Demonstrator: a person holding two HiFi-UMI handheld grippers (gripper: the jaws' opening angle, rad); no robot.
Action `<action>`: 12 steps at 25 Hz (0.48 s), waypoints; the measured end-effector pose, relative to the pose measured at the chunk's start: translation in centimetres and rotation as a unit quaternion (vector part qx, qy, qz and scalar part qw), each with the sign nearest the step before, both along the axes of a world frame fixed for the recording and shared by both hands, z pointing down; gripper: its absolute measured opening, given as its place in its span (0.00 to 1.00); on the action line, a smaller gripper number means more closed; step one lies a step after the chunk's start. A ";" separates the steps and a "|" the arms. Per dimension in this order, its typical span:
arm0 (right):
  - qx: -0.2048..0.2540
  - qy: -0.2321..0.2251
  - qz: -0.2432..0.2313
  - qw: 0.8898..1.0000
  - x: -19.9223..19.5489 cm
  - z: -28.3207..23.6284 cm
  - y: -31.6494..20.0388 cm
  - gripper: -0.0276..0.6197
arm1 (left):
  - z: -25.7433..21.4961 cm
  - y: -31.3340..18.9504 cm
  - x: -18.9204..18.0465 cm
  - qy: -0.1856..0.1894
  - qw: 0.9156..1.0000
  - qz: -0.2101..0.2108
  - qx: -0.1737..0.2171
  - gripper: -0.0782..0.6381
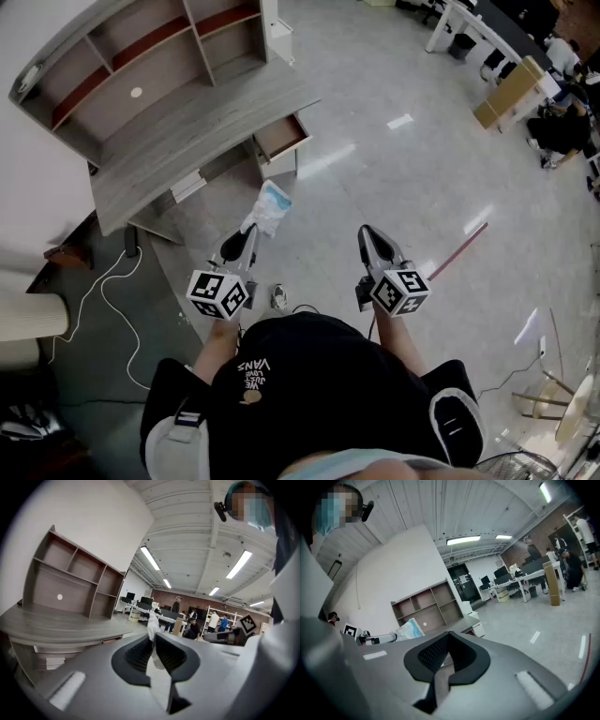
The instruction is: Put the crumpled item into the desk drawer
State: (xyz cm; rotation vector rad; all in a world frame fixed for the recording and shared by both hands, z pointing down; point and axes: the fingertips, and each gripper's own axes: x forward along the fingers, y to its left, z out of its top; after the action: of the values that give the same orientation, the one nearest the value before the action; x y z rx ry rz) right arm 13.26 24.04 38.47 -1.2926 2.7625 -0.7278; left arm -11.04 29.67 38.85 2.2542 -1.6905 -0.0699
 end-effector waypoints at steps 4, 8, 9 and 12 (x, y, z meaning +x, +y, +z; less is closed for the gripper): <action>0.008 -0.022 0.005 1.000 -1.3 -0.5 -0.9 0.05 | 0.4 -1.0 -1.2 0.003 1.000 0.007 -0.004 0.22; 0.017 -0.028 0.026 0.999 -2.3 -0.8 -1.7 0.05 | 0.9 -2.1 -2.7 0.008 1.000 0.019 -0.010 0.22; 0.019 -0.023 0.032 0.999 -2.5 -0.8 -1.9 0.05 | 1.1 -2.5 -3.1 0.008 1.000 0.023 -0.011 0.22; 0.023 -0.023 0.052 0.998 -3.5 -0.7 -2.3 0.05 | 1.4 -3.6 -4.4 0.010 0.999 0.038 -0.014 0.22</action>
State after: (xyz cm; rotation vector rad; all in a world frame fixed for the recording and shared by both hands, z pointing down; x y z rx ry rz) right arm 9.77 21.71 37.73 -1.3808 2.6381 -0.6744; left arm -15.47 26.08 40.26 2.2878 -1.5844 -0.0505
